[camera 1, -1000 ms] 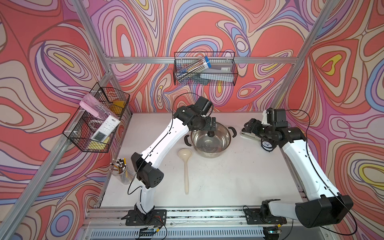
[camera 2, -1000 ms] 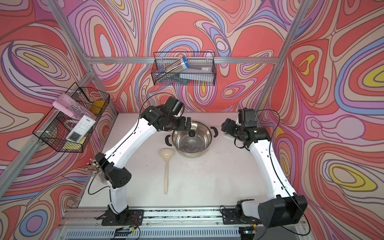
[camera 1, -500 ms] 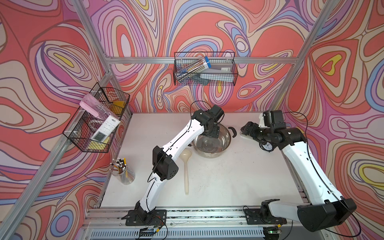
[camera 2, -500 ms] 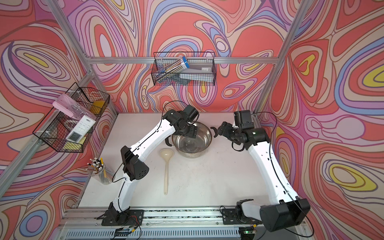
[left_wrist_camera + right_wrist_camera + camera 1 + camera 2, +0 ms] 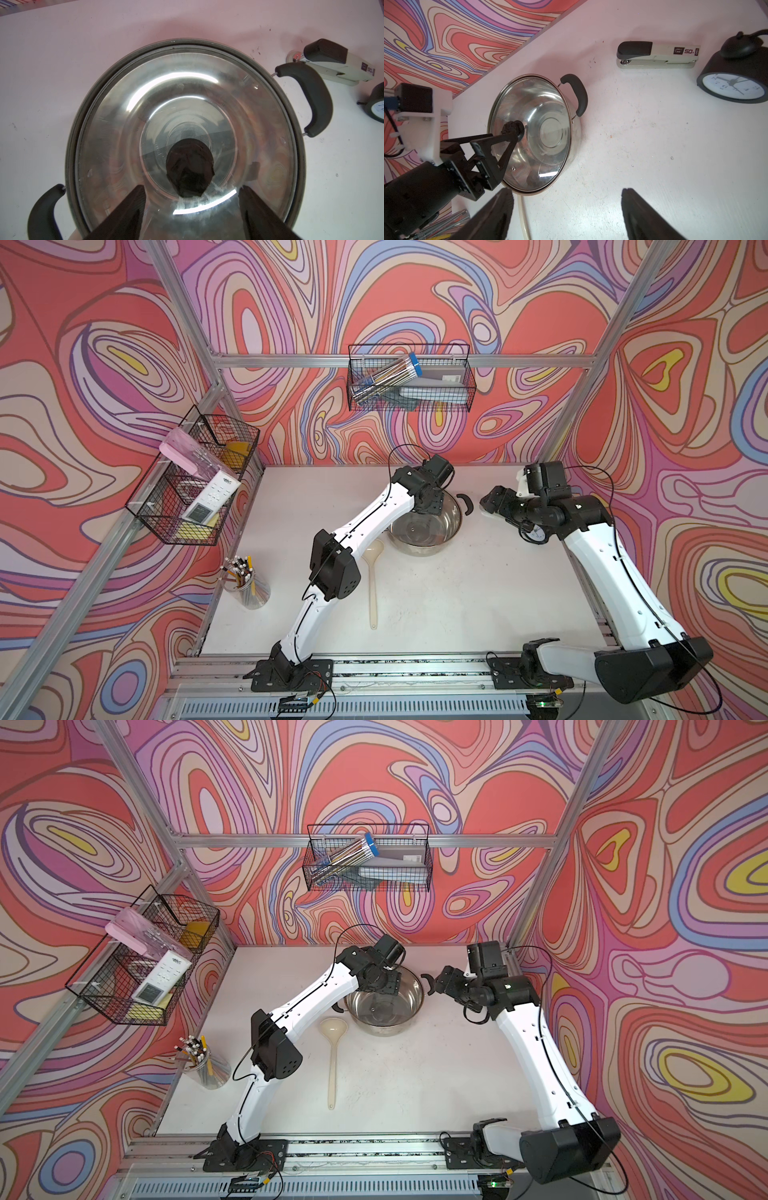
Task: Stir the soup with a spoon
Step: Pick up the lid from the pan.
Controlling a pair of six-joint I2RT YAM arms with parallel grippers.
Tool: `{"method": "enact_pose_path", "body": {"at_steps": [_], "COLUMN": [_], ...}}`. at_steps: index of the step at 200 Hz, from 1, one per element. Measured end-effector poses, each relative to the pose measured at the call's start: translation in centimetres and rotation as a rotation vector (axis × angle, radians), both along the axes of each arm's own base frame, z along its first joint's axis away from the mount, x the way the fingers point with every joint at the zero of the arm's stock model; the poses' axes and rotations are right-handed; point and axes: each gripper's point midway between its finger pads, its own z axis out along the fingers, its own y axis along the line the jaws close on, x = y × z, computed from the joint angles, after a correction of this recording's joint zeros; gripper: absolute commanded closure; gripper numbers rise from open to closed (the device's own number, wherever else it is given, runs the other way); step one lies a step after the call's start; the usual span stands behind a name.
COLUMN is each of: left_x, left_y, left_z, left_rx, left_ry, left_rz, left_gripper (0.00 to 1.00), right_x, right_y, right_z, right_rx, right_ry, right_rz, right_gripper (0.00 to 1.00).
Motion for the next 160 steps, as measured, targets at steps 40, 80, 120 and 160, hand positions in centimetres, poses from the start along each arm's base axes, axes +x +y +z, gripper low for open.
{"method": "enact_pose_path", "body": {"at_steps": [40,80,120,160], "left_x": [0.6,0.8,0.9,1.4], "left_y": [-0.6,-0.7,-0.4,0.1], "left_z": [-1.3,-2.3,-2.5,-2.9], "left_rx": [-0.001,0.004,0.018,0.042], "left_ry": [0.0,0.013,0.005,-0.021], "left_rz": [0.0,0.01,0.032,0.053], "left_gripper": [0.32,0.38,0.39,0.47], "right_x": [-0.1,-0.1,0.0,0.1], "right_y": [0.2,0.3,0.3,0.3], "right_z": [0.0,-0.1,-0.2,-0.5], "right_rx": [0.008,0.008,0.007,-0.004], "right_ry": [0.005,0.005,0.009,0.015], "right_rz": [0.009,0.013,0.015,0.023], "right_gripper": [0.15,0.15,0.15,0.14]}}
